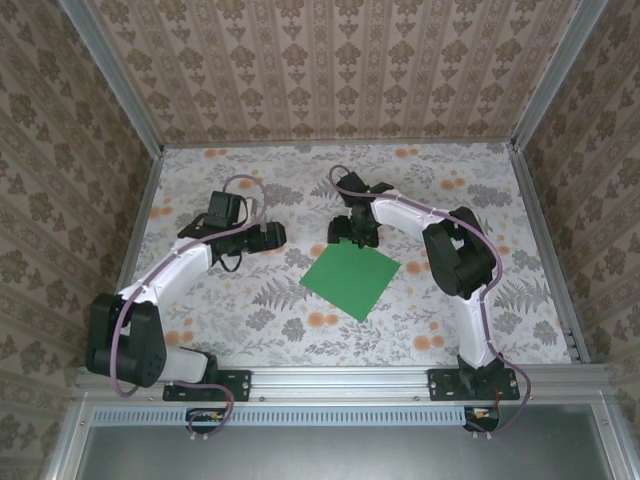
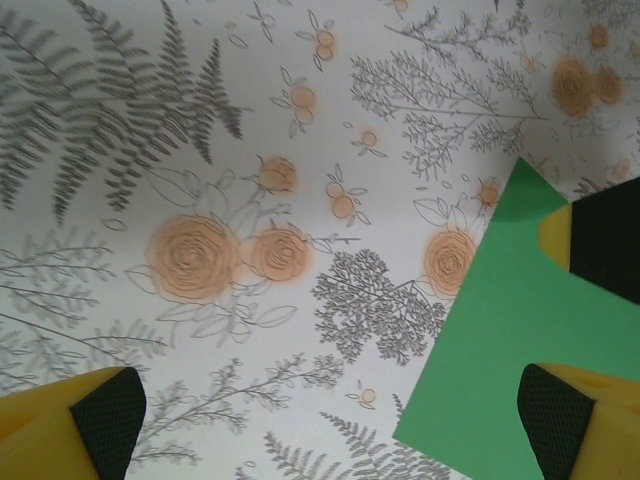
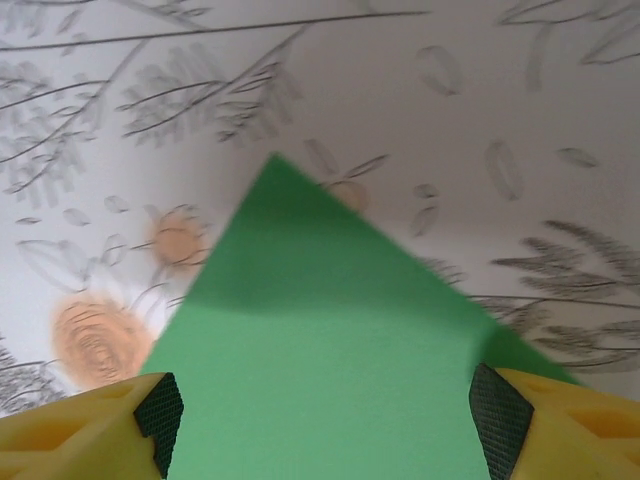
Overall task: Fold a paper plane with a square sheet of paper (pick it up from the middle)
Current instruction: Move the square sheet of paper to the center of the table.
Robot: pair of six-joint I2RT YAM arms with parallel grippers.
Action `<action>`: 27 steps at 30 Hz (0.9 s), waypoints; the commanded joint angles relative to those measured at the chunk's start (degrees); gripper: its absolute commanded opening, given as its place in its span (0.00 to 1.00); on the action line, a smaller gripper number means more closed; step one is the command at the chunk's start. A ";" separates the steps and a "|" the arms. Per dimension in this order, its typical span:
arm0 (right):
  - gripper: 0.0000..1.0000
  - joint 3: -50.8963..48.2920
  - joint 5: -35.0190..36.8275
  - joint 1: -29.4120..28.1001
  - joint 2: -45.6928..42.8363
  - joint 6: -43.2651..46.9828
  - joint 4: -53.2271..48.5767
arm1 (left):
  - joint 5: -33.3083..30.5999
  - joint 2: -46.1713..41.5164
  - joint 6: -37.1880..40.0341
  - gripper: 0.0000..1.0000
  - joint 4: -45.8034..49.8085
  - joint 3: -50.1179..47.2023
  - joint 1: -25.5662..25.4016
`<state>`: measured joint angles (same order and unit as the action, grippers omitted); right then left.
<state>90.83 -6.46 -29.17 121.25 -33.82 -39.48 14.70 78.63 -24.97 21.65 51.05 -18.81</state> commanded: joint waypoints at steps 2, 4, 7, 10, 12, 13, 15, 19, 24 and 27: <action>0.80 -3.00 2.55 2.70 -0.28 1.20 -4.11 | 2.53 2.80 -5.60 0.99 -1.94 1.77 -3.14; 0.80 -6.85 3.49 4.32 -2.61 -0.06 -3.14 | 2.62 4.29 -7.09 0.98 -2.76 1.99 -5.36; 0.81 -13.74 5.12 6.21 -7.65 -2.42 -1.04 | 2.06 5.78 -9.14 0.98 -3.67 2.17 -8.57; 0.81 -20.78 7.34 7.11 -13.22 -5.06 0.00 | 1.43 6.68 -11.15 0.98 -4.80 1.97 -10.89; 0.82 -24.27 8.63 7.17 -16.43 -6.07 0.35 | 1.25 6.96 -12.06 0.98 -5.55 1.71 -12.00; 0.82 -25.56 9.15 7.18 -18.21 -5.99 0.22 | 1.05 7.05 -12.51 0.98 -5.82 1.64 -12.48; 0.82 -26.55 10.81 7.06 -21.66 -3.69 -0.56 | 0.73 7.05 -13.20 0.98 -6.08 1.51 -13.06; 0.96 -25.73 9.47 4.82 -27.24 8.38 -2.55 | 0.20 6.56 -14.37 0.99 -6.27 0.68 -13.36; 1.00 -24.65 10.21 -2.20 -26.91 18.79 -8.27 | -2.30 4.74 -15.30 1.00 -6.00 -0.75 -13.27; 1.00 -24.49 9.14 -3.94 -25.10 20.95 -10.17 | -3.09 3.99 -15.73 1.00 -5.92 -1.43 -13.01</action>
<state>65.89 2.52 -32.38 94.61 -19.18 -44.03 13.41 84.38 -39.20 16.01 50.72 -31.83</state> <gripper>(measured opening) 0.996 0.999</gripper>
